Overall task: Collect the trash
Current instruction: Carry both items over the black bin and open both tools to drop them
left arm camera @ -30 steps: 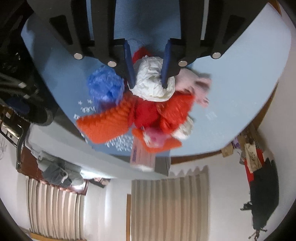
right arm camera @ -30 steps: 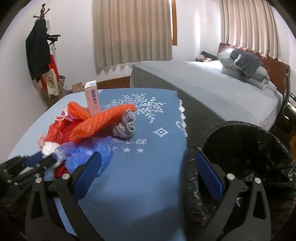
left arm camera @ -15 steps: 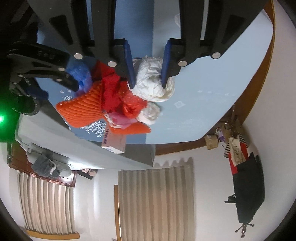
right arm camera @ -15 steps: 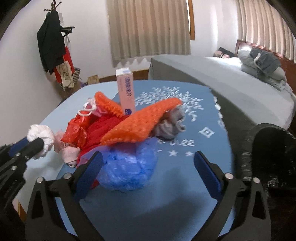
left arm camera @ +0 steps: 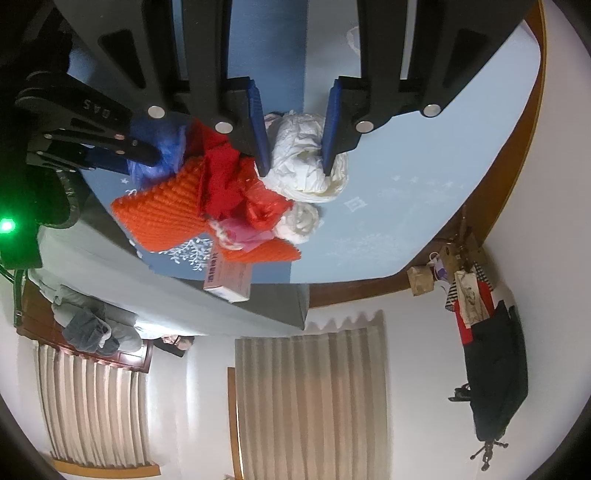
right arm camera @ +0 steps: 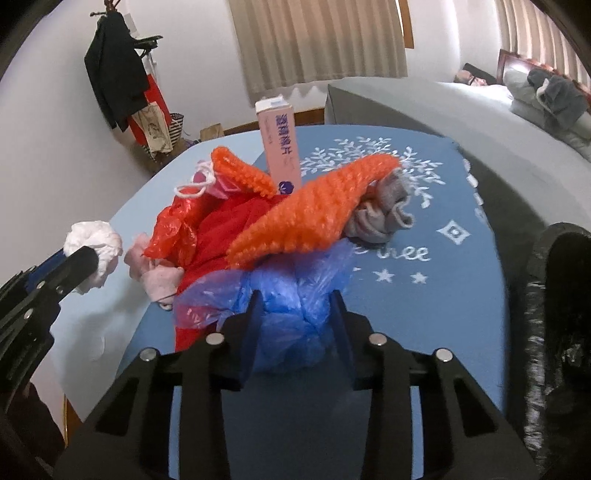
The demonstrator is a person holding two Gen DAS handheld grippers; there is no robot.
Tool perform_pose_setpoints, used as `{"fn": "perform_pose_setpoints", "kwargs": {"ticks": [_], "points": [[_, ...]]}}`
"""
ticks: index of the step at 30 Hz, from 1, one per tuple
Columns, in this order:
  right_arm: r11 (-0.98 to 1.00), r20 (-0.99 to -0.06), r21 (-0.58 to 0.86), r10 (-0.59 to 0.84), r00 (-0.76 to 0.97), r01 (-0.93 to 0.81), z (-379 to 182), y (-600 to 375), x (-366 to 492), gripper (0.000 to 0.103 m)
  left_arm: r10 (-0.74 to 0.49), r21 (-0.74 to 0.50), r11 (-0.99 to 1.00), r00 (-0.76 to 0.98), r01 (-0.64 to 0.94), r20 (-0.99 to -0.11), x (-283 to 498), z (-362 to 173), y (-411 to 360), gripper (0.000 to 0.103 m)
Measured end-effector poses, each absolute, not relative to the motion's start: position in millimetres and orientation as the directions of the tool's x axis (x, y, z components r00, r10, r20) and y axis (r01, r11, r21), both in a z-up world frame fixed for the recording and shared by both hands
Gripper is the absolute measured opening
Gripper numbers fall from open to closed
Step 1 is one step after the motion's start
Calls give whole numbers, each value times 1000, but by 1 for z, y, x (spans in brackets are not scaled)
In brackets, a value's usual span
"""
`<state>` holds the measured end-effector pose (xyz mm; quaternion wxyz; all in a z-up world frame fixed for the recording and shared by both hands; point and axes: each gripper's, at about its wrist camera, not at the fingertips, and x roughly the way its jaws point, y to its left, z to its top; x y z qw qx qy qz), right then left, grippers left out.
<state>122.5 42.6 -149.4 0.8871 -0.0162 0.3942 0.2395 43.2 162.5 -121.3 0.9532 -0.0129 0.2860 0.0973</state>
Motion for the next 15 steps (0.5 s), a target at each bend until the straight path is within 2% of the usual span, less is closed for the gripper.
{"fn": "perform_pose_setpoints", "kwargs": {"ticks": [8, 15], "points": [[898, -686, 157, 399, 609, -411, -128, 2, 102, 29, 123, 27, 991, 841, -129, -527, 42, -109, 136, 28], [936, -641, 156, 339, 689, -316, -106, -55, 86, 29, 45, 22, 999, 861, -40, -506, 47, -97, 100, 28]]}}
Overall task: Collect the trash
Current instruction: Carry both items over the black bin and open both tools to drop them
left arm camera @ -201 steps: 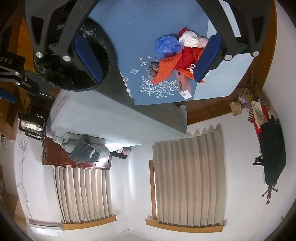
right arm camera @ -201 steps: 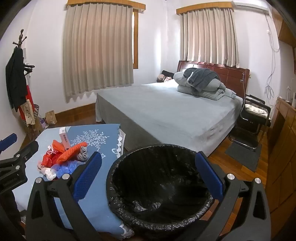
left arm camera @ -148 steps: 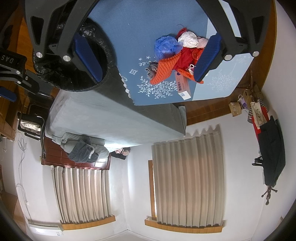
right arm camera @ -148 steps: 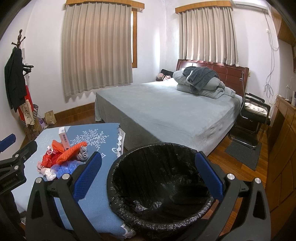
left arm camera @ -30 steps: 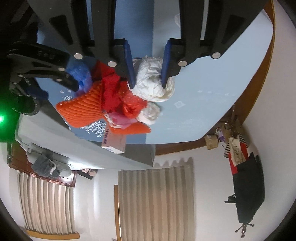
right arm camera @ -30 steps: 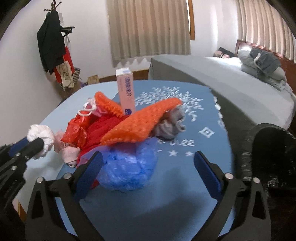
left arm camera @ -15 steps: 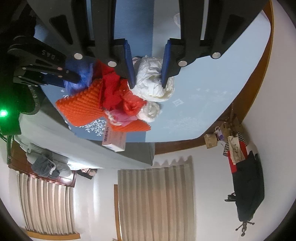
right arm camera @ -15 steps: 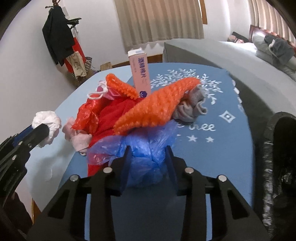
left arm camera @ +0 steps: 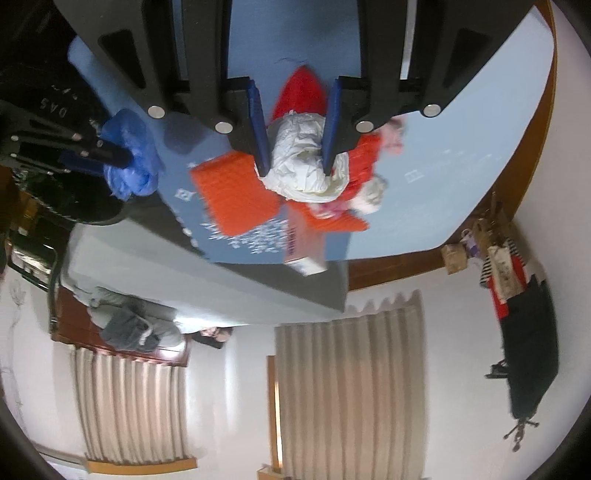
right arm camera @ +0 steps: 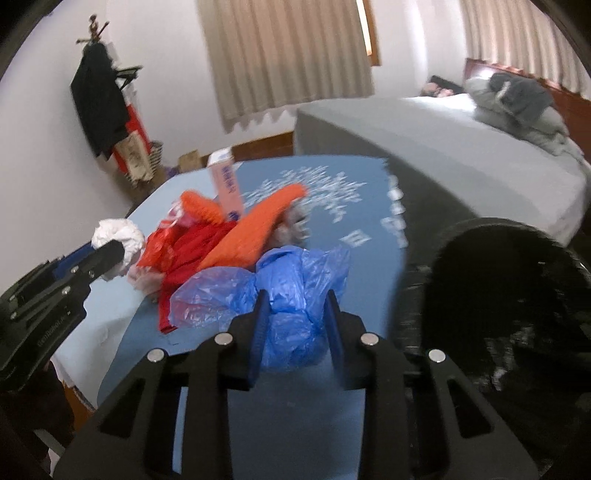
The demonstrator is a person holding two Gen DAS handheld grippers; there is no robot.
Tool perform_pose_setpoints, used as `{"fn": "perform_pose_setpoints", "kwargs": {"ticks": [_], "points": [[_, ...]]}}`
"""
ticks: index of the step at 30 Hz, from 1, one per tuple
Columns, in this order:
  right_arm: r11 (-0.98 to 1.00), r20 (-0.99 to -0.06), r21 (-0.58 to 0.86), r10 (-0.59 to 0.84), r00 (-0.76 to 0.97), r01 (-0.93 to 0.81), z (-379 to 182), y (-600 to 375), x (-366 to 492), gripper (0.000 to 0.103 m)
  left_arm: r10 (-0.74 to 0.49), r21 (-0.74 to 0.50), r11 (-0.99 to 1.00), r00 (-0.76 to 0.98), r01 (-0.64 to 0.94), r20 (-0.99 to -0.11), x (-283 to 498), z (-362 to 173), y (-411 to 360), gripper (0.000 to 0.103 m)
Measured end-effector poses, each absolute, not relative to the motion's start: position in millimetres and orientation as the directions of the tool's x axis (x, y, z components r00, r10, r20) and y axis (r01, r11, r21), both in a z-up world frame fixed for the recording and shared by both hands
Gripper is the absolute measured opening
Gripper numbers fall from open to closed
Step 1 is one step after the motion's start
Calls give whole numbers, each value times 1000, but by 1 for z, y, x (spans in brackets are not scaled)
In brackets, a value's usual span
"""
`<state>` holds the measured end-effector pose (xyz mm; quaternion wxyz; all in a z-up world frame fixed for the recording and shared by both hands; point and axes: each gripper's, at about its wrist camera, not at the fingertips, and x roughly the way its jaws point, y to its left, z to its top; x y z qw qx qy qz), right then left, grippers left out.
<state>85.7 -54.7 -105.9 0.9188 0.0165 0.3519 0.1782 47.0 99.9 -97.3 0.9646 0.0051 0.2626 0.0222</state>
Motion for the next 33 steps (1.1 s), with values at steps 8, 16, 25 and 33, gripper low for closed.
{"fn": "perform_pose_setpoints", "kwargs": {"ticks": [8, 16, 25, 33], "points": [[974, -592, 147, 227, 773, -173, -87, -121, 79, 29, -85, 5, 995, 875, 100, -476, 59, -82, 48, 28], [991, -579, 127, 106, 808, -38, -83, -181, 71, 29, -229, -7, 967, 858, 255, -459, 73, -70, -16, 28], [989, -581, 117, -4, 814, 88, -91, -239, 57, 30, -367, -22, 914, 804, 405, -468, 90, -73, -86, 28], [980, -588, 100, -79, 805, 170, -101, -269, 49, 53, -443, -59, 876, 749, 479, -494, 100, -81, -114, 52]]}}
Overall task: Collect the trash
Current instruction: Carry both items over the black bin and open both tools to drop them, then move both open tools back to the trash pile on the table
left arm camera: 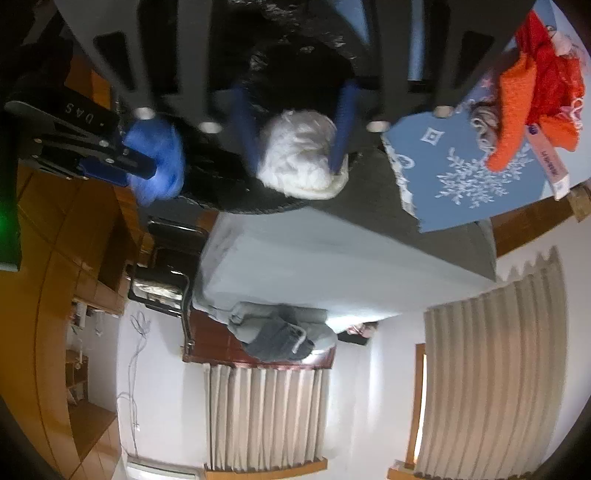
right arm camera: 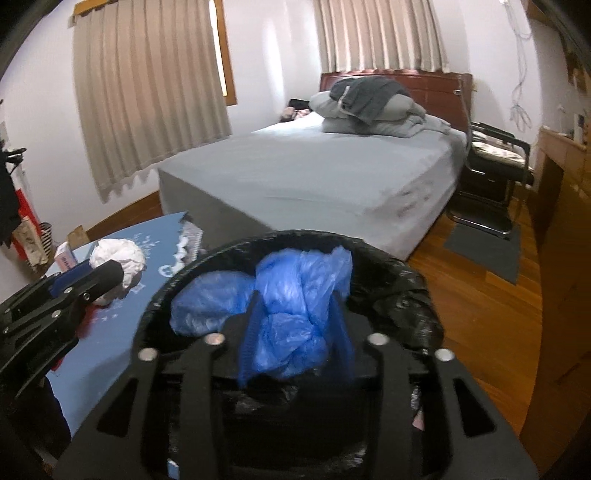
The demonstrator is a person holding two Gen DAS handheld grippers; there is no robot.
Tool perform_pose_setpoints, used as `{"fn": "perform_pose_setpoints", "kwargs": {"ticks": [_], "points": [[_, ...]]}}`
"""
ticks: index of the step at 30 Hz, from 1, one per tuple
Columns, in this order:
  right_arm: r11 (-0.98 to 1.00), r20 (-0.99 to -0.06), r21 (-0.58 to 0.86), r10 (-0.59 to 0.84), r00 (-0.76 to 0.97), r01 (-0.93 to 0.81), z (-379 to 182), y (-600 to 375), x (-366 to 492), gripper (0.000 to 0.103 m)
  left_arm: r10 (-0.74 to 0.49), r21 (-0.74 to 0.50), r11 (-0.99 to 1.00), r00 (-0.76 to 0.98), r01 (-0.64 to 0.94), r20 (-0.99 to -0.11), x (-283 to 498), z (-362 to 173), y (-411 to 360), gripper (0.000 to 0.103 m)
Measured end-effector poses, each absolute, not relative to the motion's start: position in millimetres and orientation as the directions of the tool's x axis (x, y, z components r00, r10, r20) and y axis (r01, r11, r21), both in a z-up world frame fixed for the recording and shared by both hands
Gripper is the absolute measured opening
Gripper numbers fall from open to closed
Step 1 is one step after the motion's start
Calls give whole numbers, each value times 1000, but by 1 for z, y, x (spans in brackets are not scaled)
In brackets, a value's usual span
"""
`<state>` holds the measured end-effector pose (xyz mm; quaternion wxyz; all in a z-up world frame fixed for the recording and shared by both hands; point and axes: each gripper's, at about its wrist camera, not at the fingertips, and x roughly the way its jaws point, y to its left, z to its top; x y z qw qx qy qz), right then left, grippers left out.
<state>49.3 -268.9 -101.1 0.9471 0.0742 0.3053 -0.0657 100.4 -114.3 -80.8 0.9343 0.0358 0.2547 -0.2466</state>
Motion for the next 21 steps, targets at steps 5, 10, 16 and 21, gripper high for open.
{"fn": "perform_pose_setpoints", "kwargs": {"ticks": [5, 10, 16, 21], "points": [[975, -576, 90, -115, 810, 203, -101, -276, 46, 75, -439, -56, 878, 754, 475, -488, 96, -81, -109, 61], [977, -546, 98, -106, 831, 189, -94, -264, 46, 96, -376, -25, 911, 804, 411, -462, 93, -75, -82, 72], [987, -536, 119, -29, 844, 109, -85, -227, 61, 97, -246, 20, 959, 867, 282, -434, 84, -68, -29, 77], [992, -529, 124, 50, 847, 18, -81, -181, 77, 97, -123, 54, 986, 898, 161, -423, 77, -68, 17, 77]]}}
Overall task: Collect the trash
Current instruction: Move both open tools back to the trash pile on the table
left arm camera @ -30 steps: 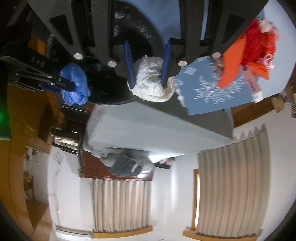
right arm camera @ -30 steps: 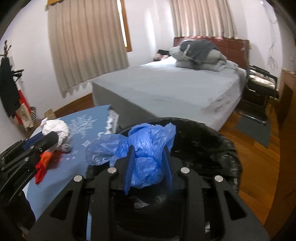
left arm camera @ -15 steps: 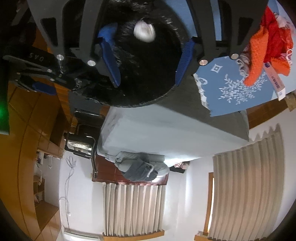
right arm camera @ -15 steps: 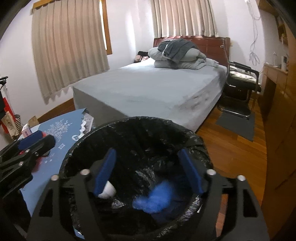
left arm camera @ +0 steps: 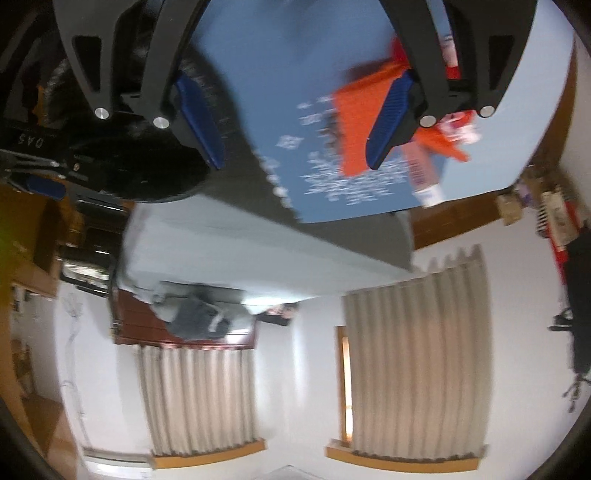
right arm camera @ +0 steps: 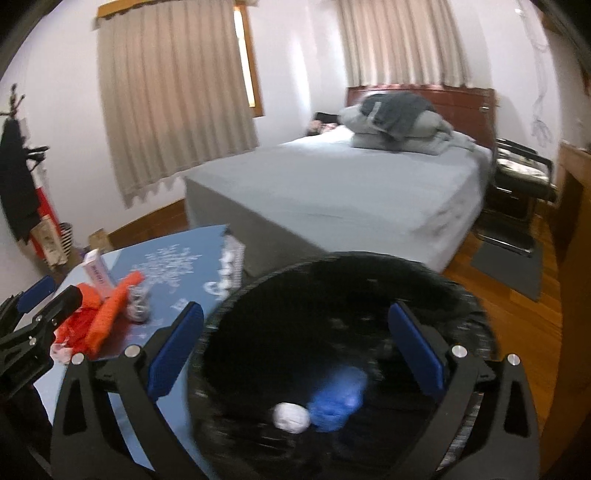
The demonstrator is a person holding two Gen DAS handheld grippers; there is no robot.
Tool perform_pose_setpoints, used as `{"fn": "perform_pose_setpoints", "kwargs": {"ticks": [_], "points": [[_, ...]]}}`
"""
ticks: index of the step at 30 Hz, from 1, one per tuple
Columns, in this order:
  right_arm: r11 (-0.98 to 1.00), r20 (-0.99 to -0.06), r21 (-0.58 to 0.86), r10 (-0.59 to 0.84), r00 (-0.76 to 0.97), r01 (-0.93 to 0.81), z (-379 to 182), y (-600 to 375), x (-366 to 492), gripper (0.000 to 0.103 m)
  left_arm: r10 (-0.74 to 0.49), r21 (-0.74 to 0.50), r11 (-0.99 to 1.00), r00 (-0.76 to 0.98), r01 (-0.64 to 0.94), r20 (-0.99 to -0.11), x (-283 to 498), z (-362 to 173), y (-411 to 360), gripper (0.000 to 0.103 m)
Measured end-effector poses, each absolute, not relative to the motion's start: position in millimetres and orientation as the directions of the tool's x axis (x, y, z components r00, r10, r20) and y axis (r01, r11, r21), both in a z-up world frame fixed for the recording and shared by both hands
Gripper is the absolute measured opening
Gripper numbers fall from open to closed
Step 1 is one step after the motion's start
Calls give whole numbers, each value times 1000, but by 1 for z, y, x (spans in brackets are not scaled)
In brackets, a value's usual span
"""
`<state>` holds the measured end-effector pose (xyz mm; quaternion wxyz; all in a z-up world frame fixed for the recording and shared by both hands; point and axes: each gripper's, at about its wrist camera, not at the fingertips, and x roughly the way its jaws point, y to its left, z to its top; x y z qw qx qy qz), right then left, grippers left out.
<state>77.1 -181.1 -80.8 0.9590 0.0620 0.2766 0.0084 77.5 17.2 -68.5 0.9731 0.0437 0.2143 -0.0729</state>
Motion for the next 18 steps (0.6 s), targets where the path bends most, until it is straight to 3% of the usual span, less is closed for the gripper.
{"fn": "perform_pose_setpoints", "kwargs": {"ticks": [10, 18], "points": [[978, -559, 132, 210, 802, -164, -89, -88, 108, 97, 75, 84, 996, 893, -42, -444, 67, -82, 98, 77], [952, -601, 137, 300, 741, -274, -107, -24, 130, 97, 161, 85, 987, 869, -137, -468, 64, -96, 138, 77]]}}
